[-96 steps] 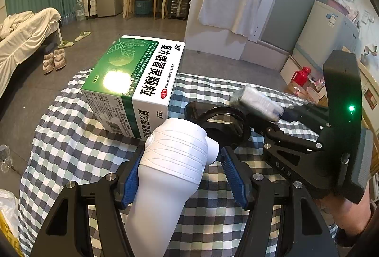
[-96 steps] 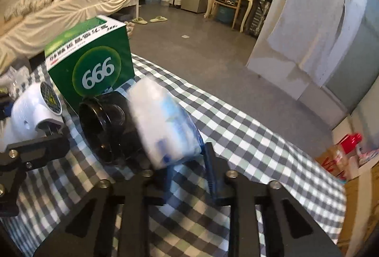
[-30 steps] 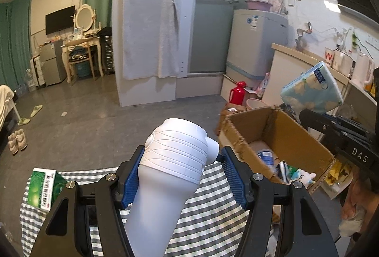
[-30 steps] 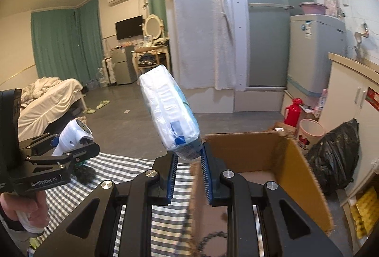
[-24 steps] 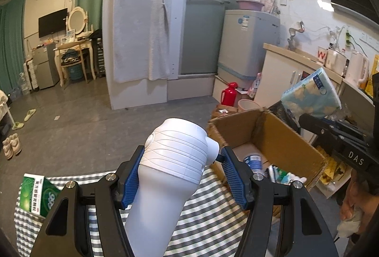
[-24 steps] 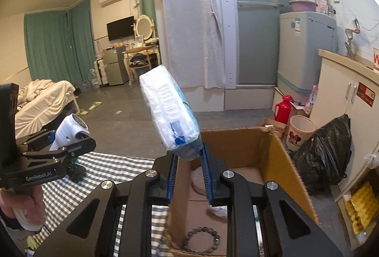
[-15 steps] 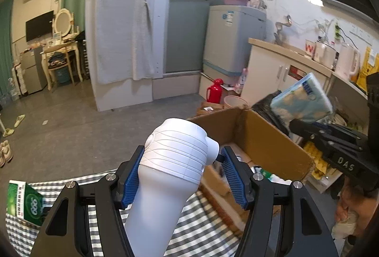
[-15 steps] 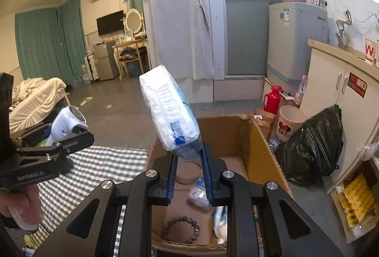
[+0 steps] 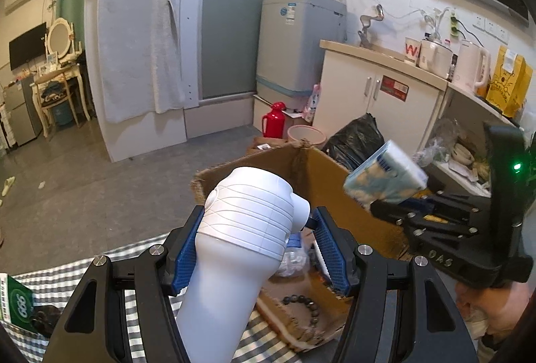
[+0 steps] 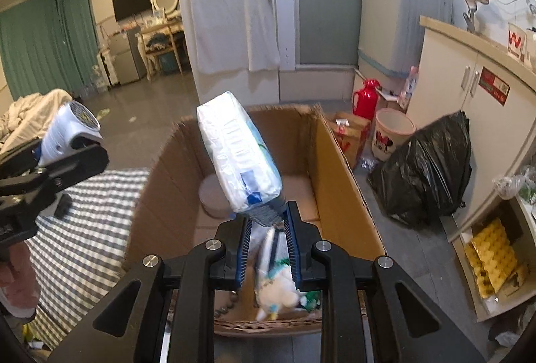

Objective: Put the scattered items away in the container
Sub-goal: 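Carry the tissue pack and white bottle together over the cardboard box, then open the right gripper to drop the tissue pack while the left drops the bottle into the box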

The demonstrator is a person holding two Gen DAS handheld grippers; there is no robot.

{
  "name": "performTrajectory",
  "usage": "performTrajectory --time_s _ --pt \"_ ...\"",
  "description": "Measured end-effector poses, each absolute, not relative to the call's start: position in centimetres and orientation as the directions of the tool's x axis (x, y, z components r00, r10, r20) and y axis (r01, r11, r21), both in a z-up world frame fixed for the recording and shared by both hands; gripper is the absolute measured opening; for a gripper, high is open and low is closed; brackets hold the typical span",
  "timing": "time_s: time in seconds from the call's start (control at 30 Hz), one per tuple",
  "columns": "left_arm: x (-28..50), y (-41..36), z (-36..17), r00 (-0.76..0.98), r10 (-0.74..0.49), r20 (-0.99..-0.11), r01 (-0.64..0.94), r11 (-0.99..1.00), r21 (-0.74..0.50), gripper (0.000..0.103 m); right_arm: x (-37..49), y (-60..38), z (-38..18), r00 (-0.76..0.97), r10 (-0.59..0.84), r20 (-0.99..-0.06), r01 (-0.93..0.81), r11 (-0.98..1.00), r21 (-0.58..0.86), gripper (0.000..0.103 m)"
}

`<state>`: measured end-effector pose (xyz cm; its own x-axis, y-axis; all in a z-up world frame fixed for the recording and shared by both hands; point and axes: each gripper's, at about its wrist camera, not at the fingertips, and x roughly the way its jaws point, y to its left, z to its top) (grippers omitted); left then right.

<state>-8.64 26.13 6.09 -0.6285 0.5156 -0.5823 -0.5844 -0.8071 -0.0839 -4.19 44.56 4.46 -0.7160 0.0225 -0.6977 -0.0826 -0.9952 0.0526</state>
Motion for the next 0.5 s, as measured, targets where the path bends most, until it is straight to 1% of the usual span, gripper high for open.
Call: performTrajectory --time_s 0.23,0.47,0.5 --pt "-8.6 28.1 4.8 -0.595 0.527 -0.606 -0.606 -0.790 -0.091 0.065 -4.7 45.3 2.1 -0.646 0.019 -0.763 -0.082 -0.996 0.045 0.021" --pt "-9.3 29.4 3.3 -0.566 0.524 -0.636 -0.616 -0.782 -0.097 0.065 -4.4 45.8 2.2 -0.661 0.046 -0.749 -0.102 -0.994 0.029 0.021" --pt "-9.3 29.5 3.1 -0.563 0.523 -0.640 -0.616 -0.782 -0.097 0.065 -4.3 45.8 2.3 -0.666 0.052 -0.744 -0.107 -0.994 0.026 0.025"
